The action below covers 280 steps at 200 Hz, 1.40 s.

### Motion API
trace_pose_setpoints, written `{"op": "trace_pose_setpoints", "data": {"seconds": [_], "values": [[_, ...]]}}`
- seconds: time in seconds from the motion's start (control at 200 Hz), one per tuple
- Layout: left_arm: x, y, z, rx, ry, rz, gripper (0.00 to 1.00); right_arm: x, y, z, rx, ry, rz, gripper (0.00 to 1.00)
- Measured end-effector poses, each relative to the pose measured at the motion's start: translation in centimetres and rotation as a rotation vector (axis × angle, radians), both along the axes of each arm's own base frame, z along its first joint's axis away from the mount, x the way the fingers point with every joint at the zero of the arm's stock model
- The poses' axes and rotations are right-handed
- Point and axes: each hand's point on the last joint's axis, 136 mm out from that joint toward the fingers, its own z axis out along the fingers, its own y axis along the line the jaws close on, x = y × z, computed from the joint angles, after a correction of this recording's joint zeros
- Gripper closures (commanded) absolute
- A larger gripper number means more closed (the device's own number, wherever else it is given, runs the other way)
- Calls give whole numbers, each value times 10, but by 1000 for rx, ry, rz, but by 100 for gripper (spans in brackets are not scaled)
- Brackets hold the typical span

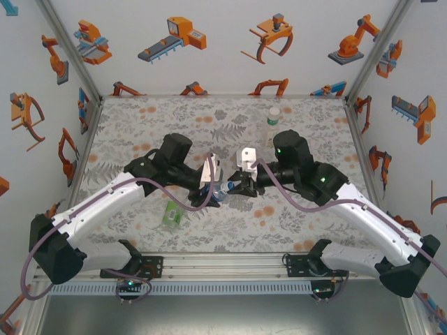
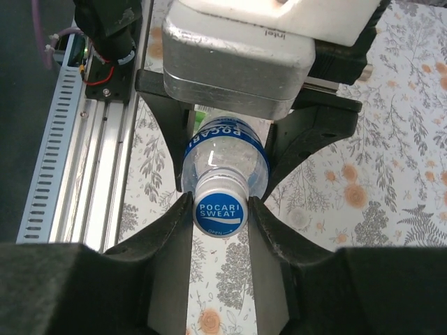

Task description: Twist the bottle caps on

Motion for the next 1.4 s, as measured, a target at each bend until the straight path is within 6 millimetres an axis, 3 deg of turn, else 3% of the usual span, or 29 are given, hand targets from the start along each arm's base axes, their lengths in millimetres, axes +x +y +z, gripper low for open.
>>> {"op": "trace_pose_setpoints", "data": {"seconds": [0.1, 0.175, 0.235, 0.32, 0.566, 0.681, 0.801, 1.026, 1.137, 1.257, 1.402], "values": [[2, 0, 0, 1, -4, 9, 100, 4, 0, -1, -1, 31, -33, 85], [5, 0, -1, 7, -9, 25, 100, 10, 0, -3, 5, 81, -87, 87], [9, -1, -2, 14, -14, 43, 100, 18, -1, -5, 14, 155, -168, 89], [18, -4, -6, 23, -23, 72, 100, 37, -4, -9, 26, 309, -336, 100], [50, -10, -26, 74, -39, 182, 100, 92, -24, -47, 132, 904, -905, 100], [57, -10, -38, 110, -28, 208, 100, 103, -34, -70, 219, 1136, -1086, 99], [62, -10, -48, 138, -23, 227, 100, 109, -38, -84, 262, 1252, -1189, 92], [65, -11, -49, 139, -29, 233, 100, 112, -40, -84, 262, 1268, -1226, 56], [60, -23, -31, 70, -44, 186, 100, 113, -36, -72, 235, 1184, -1177, 42], [56, -29, -13, 14, -67, 156, 100, 113, -32, -45, 218, 1033, -1086, 37], [53, -28, -6, 0, -72, 144, 100, 104, -37, -7, 207, 804, -960, 36]]}}
